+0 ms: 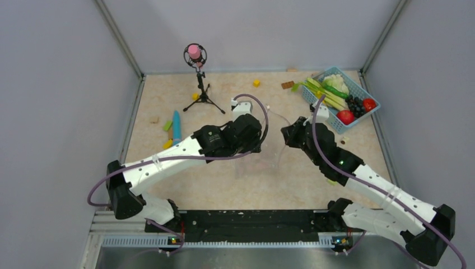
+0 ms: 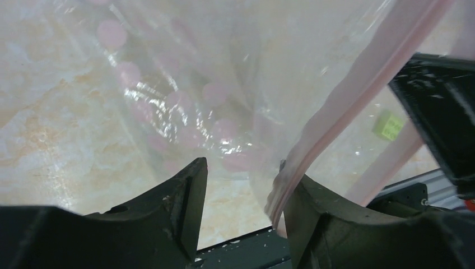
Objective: Place the food in the zip-top bag and seal the zipper
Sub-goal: Open the zipper of the food storage bag.
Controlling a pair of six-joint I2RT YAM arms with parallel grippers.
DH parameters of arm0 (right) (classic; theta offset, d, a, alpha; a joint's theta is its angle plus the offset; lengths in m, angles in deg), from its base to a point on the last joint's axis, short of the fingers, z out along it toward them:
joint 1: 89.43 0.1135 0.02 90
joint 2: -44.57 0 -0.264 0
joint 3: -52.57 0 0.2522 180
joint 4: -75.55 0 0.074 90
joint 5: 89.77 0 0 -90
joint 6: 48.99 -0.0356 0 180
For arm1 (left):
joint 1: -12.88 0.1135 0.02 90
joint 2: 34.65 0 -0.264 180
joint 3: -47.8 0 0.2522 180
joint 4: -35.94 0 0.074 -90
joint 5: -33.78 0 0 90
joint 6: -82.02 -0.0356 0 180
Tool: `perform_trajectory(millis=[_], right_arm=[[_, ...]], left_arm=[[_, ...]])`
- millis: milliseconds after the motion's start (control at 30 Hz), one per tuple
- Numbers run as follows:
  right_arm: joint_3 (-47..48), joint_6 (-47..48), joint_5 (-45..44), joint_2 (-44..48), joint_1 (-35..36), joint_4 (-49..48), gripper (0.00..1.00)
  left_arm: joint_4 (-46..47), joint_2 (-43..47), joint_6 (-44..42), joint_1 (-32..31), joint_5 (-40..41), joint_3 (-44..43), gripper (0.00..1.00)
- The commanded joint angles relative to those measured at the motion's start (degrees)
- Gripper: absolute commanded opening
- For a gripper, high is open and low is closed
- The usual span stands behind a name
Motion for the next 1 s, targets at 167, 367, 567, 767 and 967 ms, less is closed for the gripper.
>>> perform_trajectory(millis=[167, 367, 567, 767, 967], right_arm=[[0.0, -3.0, -4.5, 2.2, 1.0, -2.8, 0.0], [0.1, 5.5, 0.0, 2.4, 1.1, -1.5, 0.0], [5.6, 19.9, -0.6, -3.7, 1.1, 12.0, 0.08], [8.8, 18.9, -12.3, -13.6, 1.0, 19.0, 0.39], [11.8, 17.9, -12.0, -17.8, 1.0, 17.9, 0.52]], left_arm=[[1.8, -2.5, 1.1, 0.1, -0.3, -0.6, 0.48], [-0.6, -2.7, -0.2, 0.1, 4.6, -2.2, 0.0], [-2.9, 2.8, -6.8, 0.2, 13.3, -2.9, 0.0], [-0.9, 8.8, -12.9, 0.2, 12.5, -2.1, 0.0], [-0.2, 10.4, -15.1, 0.2, 9.9, -0.3, 0.0]])
